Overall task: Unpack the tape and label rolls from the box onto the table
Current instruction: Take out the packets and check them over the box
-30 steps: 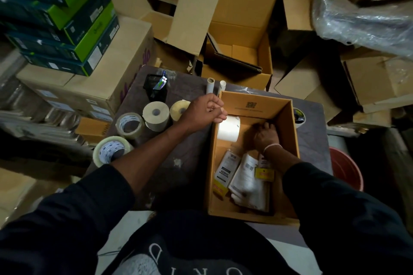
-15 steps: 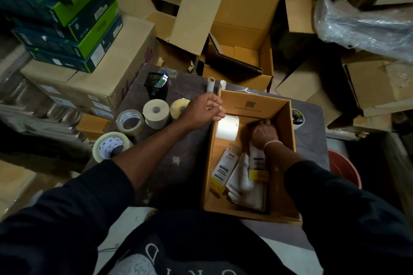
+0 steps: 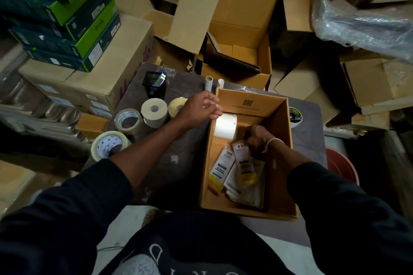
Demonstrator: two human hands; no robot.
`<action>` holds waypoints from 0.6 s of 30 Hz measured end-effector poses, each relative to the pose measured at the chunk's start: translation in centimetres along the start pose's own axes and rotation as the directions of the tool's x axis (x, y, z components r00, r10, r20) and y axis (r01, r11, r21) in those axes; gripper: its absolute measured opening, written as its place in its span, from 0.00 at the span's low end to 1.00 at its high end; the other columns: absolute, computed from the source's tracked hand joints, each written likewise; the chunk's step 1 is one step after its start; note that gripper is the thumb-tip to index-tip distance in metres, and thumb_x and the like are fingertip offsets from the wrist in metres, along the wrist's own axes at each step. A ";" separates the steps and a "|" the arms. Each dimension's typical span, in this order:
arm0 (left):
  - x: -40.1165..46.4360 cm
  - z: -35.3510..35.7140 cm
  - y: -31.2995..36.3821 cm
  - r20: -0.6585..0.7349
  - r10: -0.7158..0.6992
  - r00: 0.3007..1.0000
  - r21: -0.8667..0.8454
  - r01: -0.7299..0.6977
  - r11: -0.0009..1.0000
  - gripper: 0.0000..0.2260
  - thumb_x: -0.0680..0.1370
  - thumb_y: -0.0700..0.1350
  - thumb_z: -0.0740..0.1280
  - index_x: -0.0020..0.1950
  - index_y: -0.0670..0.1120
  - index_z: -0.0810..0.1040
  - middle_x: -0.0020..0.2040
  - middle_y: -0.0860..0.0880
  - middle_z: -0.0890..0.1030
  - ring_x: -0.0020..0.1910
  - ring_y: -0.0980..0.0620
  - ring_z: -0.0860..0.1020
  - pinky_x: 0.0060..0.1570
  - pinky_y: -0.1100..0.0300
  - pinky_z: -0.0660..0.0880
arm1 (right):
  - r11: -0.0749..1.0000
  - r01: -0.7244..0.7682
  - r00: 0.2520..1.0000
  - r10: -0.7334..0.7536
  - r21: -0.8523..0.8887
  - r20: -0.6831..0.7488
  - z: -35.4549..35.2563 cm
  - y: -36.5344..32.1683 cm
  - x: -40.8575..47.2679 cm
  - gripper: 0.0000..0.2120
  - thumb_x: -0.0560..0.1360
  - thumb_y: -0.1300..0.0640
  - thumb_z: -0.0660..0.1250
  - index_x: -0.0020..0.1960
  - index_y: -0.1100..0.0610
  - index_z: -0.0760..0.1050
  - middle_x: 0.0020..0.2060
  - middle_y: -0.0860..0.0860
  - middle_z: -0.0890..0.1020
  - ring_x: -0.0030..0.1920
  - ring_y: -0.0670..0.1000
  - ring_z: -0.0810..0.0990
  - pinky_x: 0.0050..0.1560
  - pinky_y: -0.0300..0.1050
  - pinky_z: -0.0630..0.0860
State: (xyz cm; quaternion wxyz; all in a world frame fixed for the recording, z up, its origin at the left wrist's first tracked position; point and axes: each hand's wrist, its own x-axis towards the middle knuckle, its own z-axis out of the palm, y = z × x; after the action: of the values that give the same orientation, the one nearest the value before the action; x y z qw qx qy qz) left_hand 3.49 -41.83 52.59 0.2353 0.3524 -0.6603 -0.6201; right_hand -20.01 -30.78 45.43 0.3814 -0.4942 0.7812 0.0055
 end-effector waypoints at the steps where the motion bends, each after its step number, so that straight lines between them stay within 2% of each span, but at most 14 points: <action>1: 0.0 -0.1 0.0 0.003 -0.003 1.000 0.000 0.003 1.000 0.09 0.81 0.36 0.66 0.61 0.37 0.75 0.51 0.40 0.85 0.48 0.47 0.86 0.50 0.53 0.84 | 0.999 -0.028 1.000 0.028 0.045 0.003 -0.3 -0.1 0.3 0.13 0.77 0.61 0.65 0.62 0.58 0.77 0.59 0.57 0.81 0.59 0.58 0.79 0.62 0.48 0.75; 3: 0.1 -0.1 0.0 0.013 -0.010 1.000 -0.013 0.010 1.000 0.08 0.81 0.36 0.66 0.60 0.38 0.75 0.51 0.39 0.85 0.48 0.47 0.86 0.49 0.54 0.84 | 0.991 -0.063 0.997 0.056 0.121 0.060 -1.4 -1.5 -1.9 0.11 0.78 0.61 0.64 0.59 0.56 0.77 0.58 0.56 0.81 0.56 0.55 0.79 0.57 0.44 0.76; 5: 0.1 -0.1 0.0 0.022 -0.015 1.000 -0.044 0.016 0.999 0.08 0.81 0.36 0.67 0.59 0.37 0.75 0.51 0.38 0.85 0.48 0.46 0.86 0.48 0.55 0.83 | 0.988 0.028 1.000 -0.028 0.154 0.002 -3.1 -0.4 -4.4 0.07 0.79 0.60 0.64 0.56 0.55 0.77 0.53 0.54 0.82 0.52 0.52 0.80 0.53 0.46 0.78; 7: 0.2 0.0 0.2 0.031 -0.028 0.999 -0.076 0.030 0.997 0.08 0.80 0.35 0.67 0.59 0.37 0.75 0.51 0.37 0.85 0.47 0.46 0.86 0.47 0.56 0.83 | 0.963 0.109 0.994 -0.101 0.245 -0.047 -5.5 -0.2 -5.5 0.07 0.81 0.57 0.63 0.55 0.59 0.77 0.45 0.54 0.80 0.52 0.55 0.78 0.53 0.51 0.77; 8: 0.1 0.0 0.3 0.035 -0.037 0.999 -0.097 0.040 0.994 0.08 0.80 0.35 0.68 0.59 0.36 0.75 0.51 0.36 0.85 0.47 0.46 0.86 0.47 0.56 0.83 | 0.972 0.086 0.996 -0.082 0.221 -0.028 -6.7 0.2 -6.0 0.07 0.80 0.57 0.65 0.54 0.60 0.78 0.44 0.53 0.80 0.51 0.56 0.79 0.52 0.50 0.78; 9: 0.1 0.0 0.4 0.039 -0.046 0.998 -0.121 0.050 0.991 0.09 0.80 0.35 0.67 0.60 0.35 0.74 0.51 0.36 0.85 0.46 0.47 0.86 0.47 0.55 0.84 | 0.968 0.083 0.994 -0.098 0.237 0.053 -8.2 -0.6 -6.2 0.05 0.80 0.61 0.66 0.53 0.61 0.79 0.43 0.54 0.80 0.48 0.54 0.80 0.48 0.46 0.79; 11: -0.1 -0.2 0.6 0.047 -0.058 0.997 -0.181 0.066 0.981 0.10 0.81 0.35 0.67 0.61 0.33 0.74 0.52 0.35 0.84 0.46 0.46 0.86 0.47 0.54 0.84 | 0.944 0.141 0.975 -0.185 0.298 0.125 -11.5 -3.3 -5.7 0.07 0.78 0.68 0.65 0.52 0.60 0.80 0.44 0.55 0.83 0.43 0.51 0.81 0.40 0.39 0.80; 13: -0.4 -0.4 0.8 0.051 -0.080 0.996 -0.253 0.090 0.963 0.11 0.81 0.35 0.67 0.62 0.33 0.74 0.52 0.35 0.85 0.48 0.44 0.86 0.48 0.54 0.84 | 0.886 0.199 0.962 -0.257 0.418 0.088 -14.0 -6.1 -6.1 0.07 0.76 0.68 0.67 0.51 0.60 0.81 0.43 0.56 0.84 0.39 0.50 0.81 0.38 0.38 0.81; 15: -0.8 -0.5 0.9 0.059 -0.096 0.994 -0.311 0.110 0.944 0.11 0.81 0.35 0.67 0.62 0.33 0.74 0.53 0.35 0.84 0.50 0.42 0.85 0.52 0.51 0.83 | 0.775 0.255 0.939 -0.341 0.578 0.043 -14.7 -6.7 -6.2 0.07 0.73 0.64 0.71 0.50 0.60 0.80 0.42 0.56 0.84 0.38 0.50 0.81 0.39 0.39 0.80; 18: -1.1 -0.7 1.1 0.093 -0.120 0.988 -0.354 0.145 0.924 0.13 0.81 0.37 0.66 0.64 0.33 0.75 0.55 0.36 0.84 0.53 0.41 0.85 0.57 0.48 0.81 | 0.660 0.303 0.911 -0.412 0.687 -0.007 -14.4 -8.2 -5.8 0.15 0.69 0.57 0.76 0.52 0.62 0.79 0.40 0.56 0.84 0.38 0.49 0.82 0.40 0.40 0.80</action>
State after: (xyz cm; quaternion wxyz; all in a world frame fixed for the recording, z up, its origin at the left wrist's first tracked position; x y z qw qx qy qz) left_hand 4.57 -41.49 53.93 0.2302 0.3253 -0.5180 -0.7569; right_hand -20.86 -36.08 62.21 0.5847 -0.4641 0.5856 -0.3161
